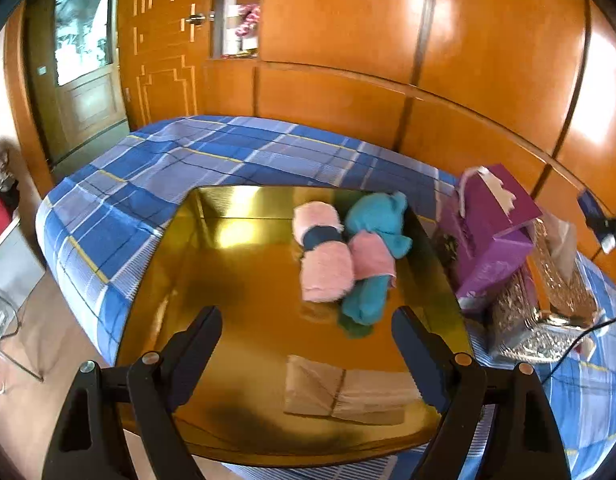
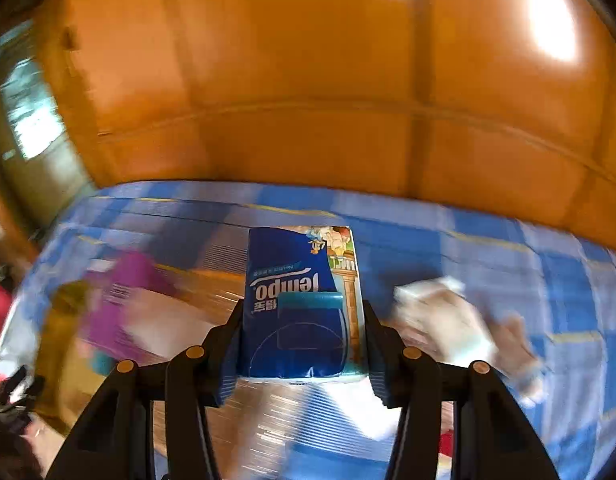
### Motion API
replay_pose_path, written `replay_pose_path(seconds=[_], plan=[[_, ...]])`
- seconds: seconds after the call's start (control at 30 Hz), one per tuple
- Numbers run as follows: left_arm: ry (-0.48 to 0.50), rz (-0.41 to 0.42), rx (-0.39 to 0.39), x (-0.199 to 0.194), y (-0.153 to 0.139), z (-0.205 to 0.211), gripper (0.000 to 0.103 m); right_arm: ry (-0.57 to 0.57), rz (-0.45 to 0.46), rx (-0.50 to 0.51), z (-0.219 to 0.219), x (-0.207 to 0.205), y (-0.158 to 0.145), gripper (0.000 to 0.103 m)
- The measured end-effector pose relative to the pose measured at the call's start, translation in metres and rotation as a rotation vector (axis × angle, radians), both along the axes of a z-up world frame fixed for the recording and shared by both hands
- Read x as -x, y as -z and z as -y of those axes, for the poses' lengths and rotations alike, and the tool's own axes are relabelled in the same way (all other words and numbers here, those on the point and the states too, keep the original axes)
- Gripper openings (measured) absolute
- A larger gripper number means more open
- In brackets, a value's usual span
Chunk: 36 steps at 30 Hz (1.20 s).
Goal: Organize soft objects
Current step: 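Carry the blue tempo tissue pack into the gold tray and open the right gripper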
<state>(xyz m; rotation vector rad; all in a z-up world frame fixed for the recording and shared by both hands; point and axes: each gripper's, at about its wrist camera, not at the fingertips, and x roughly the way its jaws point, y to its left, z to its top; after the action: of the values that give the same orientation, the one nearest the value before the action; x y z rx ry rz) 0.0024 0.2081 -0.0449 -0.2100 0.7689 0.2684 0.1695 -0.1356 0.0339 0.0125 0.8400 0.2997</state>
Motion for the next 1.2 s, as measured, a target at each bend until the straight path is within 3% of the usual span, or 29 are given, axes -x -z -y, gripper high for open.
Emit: replay_pose_path(seconds=[0.17, 0.27, 0.37, 0.57, 0.73, 0.87, 1.2], plan=[[-0.073, 0.031, -0.011, 0.008, -0.009, -0.020, 0.087, -0.318, 0.058, -0.073, -0.101, 0.033, -0.018, 0.052], [-0.109, 0.057, -0.003, 0.012, -0.013, -0.030, 0.087, -0.480, 0.037, -0.061, -0.157, 0.069, -0.004, 0.052], [-0.131, 0.070, -0.002, 0.016, -0.014, -0.038, 0.087, -0.559, 0.014, 0.000, -0.195, 0.095, 0.024, 0.052], [-0.153, 0.070, 0.010, 0.016, -0.013, -0.046, 0.087, -0.558, -0.048, 0.120, -0.232, 0.102, 0.075, 0.053], [-0.137, 0.067, 0.010, 0.016, -0.011, -0.043, 0.088, -0.520, -0.089, 0.136, -0.230, 0.097, 0.095, 0.054], [-0.104, 0.064, 0.000, 0.014, -0.010, -0.035, 0.088, -0.485, -0.078, 0.114, -0.218, 0.095, 0.090, 0.063], [-0.066, 0.079, -0.034, 0.014, -0.015, -0.018, 0.088, -0.397, -0.002, 0.106, -0.193, 0.114, 0.077, 0.063]])
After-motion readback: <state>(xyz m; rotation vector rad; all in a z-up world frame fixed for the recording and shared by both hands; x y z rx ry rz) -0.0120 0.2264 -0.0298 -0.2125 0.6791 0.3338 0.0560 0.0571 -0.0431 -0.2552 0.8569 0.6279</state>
